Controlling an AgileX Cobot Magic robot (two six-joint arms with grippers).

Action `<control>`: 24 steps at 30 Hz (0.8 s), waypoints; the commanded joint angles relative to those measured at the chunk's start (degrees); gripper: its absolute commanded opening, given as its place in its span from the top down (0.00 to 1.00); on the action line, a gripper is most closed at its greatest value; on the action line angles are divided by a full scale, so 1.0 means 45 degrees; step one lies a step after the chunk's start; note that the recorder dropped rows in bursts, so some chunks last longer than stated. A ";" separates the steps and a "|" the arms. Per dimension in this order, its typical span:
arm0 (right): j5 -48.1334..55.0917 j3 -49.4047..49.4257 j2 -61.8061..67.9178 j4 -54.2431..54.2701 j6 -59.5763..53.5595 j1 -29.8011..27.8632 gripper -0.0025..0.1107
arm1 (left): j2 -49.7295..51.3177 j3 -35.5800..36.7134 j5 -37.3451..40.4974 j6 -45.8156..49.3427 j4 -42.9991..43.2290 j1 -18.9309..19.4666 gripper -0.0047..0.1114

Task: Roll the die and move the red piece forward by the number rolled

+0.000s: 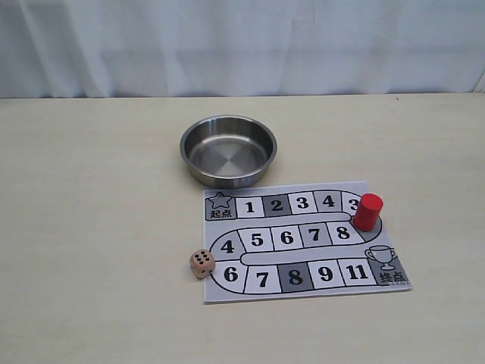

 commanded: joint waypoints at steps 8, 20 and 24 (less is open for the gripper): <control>-0.1148 0.0953 -0.0012 -0.0420 -0.0060 0.0004 0.94 | 0.0116 0.0024 -0.0057 -0.0050 0.0024 -0.0022 0.96; -1.0577 0.9049 -0.0012 -0.0087 -0.0002 0.0004 0.94 | 0.0116 0.0024 -0.0057 -0.0050 0.0024 -0.0022 0.96; -1.2719 1.1507 -0.0012 -0.0087 -0.0002 0.0004 0.94 | 0.0116 0.0024 -0.0057 -0.0050 0.0024 -0.0022 0.96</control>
